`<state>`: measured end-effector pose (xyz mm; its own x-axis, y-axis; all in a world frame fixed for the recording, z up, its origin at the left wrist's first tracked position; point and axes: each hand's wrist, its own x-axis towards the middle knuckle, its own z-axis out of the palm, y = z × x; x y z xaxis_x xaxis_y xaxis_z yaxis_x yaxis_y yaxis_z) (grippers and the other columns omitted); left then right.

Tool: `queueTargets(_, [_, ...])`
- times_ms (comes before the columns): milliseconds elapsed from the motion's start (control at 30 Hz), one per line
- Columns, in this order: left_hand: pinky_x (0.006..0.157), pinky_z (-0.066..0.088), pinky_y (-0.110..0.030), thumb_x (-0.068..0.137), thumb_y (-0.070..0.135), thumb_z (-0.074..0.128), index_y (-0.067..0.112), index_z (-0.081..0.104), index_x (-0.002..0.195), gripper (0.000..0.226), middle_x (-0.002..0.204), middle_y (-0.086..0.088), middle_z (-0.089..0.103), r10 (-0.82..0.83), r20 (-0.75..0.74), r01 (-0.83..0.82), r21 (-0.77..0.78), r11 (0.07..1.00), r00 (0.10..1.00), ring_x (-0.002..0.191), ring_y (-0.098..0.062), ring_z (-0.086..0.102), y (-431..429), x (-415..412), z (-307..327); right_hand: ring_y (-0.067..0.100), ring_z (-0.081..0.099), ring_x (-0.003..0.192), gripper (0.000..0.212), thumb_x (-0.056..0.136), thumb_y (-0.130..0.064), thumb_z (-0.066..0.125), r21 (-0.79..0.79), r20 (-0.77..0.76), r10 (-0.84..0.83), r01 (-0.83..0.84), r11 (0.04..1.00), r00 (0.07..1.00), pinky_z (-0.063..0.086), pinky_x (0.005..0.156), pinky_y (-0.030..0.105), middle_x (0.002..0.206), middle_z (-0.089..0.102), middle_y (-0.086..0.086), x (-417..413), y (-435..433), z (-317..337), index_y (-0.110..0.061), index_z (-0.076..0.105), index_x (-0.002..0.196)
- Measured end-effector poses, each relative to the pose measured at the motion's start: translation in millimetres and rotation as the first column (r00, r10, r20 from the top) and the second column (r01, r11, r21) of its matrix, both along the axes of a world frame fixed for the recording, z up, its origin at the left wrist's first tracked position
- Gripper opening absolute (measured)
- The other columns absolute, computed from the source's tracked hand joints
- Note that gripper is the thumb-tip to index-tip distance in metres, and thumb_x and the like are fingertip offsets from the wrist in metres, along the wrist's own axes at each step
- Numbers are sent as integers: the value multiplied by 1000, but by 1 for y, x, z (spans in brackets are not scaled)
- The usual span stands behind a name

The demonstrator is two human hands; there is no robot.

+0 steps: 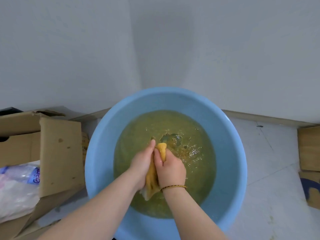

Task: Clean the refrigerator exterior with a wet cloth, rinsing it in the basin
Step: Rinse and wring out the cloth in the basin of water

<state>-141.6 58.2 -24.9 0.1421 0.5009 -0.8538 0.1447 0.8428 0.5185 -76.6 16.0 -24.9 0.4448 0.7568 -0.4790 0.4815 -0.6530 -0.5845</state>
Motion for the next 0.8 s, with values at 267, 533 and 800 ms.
queueTargets(267, [77, 51, -33, 82, 20, 64, 8, 58, 106, 28, 102, -13, 66, -119, -49, 120, 13, 993, 992, 92, -25, 63, 10, -42, -32, 20, 51, 79, 17, 94, -27, 47, -117, -305, -353, 333, 936, 885, 40, 62, 22, 74, 52, -3, 15, -12, -34, -14, 52, 86])
queueTargets(533, [85, 44, -31, 84, 16, 62, 0, 61, 105, 26, 105, -15, 62, -196, -400, 263, 119, 958, 896, 101, -30, 58, 16, -49, -55, 21, 50, 82, 14, 90, -16, 55, -249, -189, -325, 275, 929, 927, 41, 74, 26, 80, 53, 2, 10, -14, -57, -6, 59, 98])
queueTargets(800, [91, 47, -44, 87, 15, 58, 13, 53, 83, 7, 103, -20, 62, -83, -151, 94, 71, 993, 985, 97, -32, 59, 7, -42, -36, 10, 38, 55, 21, 88, -9, 55, -97, -279, -541, 537, 838, 793, 31, 51, 18, 60, 44, -5, -6, -12, -38, -17, 59, 70])
